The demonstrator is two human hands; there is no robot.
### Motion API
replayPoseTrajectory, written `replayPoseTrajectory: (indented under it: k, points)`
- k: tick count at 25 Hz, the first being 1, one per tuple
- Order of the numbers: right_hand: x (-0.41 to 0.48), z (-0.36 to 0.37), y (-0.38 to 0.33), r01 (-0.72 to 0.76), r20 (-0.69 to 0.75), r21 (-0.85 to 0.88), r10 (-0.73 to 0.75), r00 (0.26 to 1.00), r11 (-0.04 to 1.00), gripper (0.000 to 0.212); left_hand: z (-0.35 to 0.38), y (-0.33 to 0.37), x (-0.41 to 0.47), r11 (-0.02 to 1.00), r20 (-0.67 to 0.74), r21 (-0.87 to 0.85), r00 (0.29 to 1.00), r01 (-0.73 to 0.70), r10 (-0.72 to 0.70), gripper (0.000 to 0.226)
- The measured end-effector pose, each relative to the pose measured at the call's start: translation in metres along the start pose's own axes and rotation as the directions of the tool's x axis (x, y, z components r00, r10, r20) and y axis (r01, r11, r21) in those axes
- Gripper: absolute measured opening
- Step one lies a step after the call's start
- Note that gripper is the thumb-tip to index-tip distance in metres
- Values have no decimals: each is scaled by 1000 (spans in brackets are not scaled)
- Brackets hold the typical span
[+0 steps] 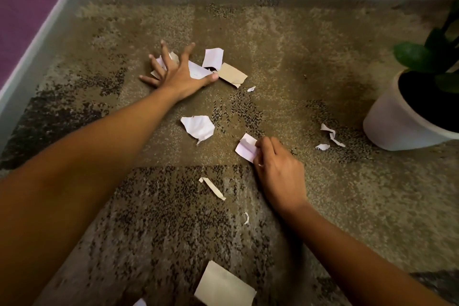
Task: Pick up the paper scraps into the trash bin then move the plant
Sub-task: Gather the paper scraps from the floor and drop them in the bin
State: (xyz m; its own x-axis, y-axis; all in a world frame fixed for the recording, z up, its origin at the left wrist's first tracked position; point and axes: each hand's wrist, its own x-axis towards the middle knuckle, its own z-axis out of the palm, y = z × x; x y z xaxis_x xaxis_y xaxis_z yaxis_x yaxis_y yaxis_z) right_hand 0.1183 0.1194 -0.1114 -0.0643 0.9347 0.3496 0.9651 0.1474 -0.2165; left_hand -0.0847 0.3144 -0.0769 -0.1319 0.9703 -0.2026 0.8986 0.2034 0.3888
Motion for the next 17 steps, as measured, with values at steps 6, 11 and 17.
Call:
replayPoseTrajectory:
  k: [6, 11, 17]
  points:
    - [1, -3, -2, -3, -13, 9, 3, 1000, 1000, 11, 18, 23, 22, 1000, -63, 11, 998, 4, -3, 98]
    - [3, -4, -3, -4, 4, 9, 4, 1000, 1000, 10, 30, 49, 22, 959, 70, 181, 975, -219, 209, 82]
    - [3, -4, -3, -7, 23, 17, 6, 1000, 1000, 9, 29, 52, 24, 954, -175, 55, 938, -295, 300, 37]
